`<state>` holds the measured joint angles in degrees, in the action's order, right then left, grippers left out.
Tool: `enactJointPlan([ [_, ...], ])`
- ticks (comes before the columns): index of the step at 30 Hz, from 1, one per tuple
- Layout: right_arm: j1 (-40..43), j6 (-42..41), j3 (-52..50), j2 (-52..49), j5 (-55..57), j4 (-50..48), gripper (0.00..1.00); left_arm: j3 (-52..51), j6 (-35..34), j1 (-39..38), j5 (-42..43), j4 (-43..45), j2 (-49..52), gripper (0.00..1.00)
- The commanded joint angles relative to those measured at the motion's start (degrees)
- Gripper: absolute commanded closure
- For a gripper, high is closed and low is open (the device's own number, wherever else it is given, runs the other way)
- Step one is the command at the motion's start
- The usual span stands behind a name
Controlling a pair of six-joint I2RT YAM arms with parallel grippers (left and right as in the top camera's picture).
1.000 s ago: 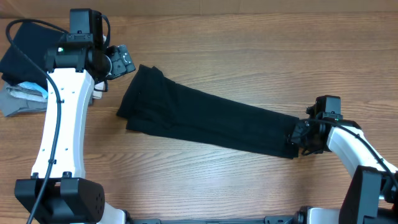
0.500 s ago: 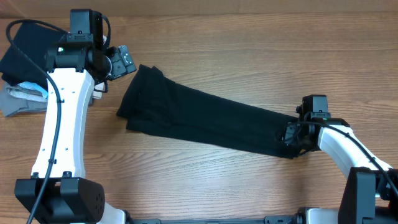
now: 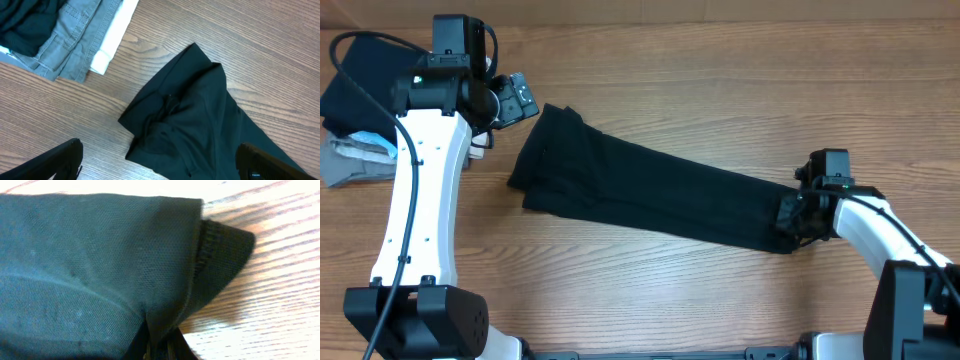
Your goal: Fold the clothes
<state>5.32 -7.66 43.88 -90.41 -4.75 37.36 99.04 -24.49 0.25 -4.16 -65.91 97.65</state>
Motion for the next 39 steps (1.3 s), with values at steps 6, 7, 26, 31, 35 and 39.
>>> enactJointPlan([
  [6, 12.0, -1.3, 8.6, -2.0, 0.7, 7.9, 0.96, 0.4, -0.8, 0.2, -0.9, -0.1, 0.5, 0.0],
  [7, 13.5, -1.3, 9.4, -2.0, 0.3, 8.9, 0.96, 0.4, -0.8, 0.2, -0.9, -0.1, 0.5, 0.0],
  [26, 13.4, -2.7, 30.1, -2.0, -13.4, 30.8, 0.96, 0.4, -0.8, 0.2, -0.9, -0.1, 0.5, 0.0],
  [31, 8.2, -4.8, 31.5, -2.0, -15.1, 33.6, 0.96, 0.4, -0.8, 0.2, -0.9, -0.1, 0.5, 0.0],
  [35, 1.8, -9.4, 31.5, -2.0, -15.1, 33.0, 0.96, 0.4, -0.8, 0.2, -0.9, -0.1, 0.5, 0.0],
  [39, -5.3, -12.9, 31.5, -2.0, -15.1, 30.4, 0.96, 0.4, -0.8, 0.2, -0.9, -0.1, 0.5, 0.0],
])
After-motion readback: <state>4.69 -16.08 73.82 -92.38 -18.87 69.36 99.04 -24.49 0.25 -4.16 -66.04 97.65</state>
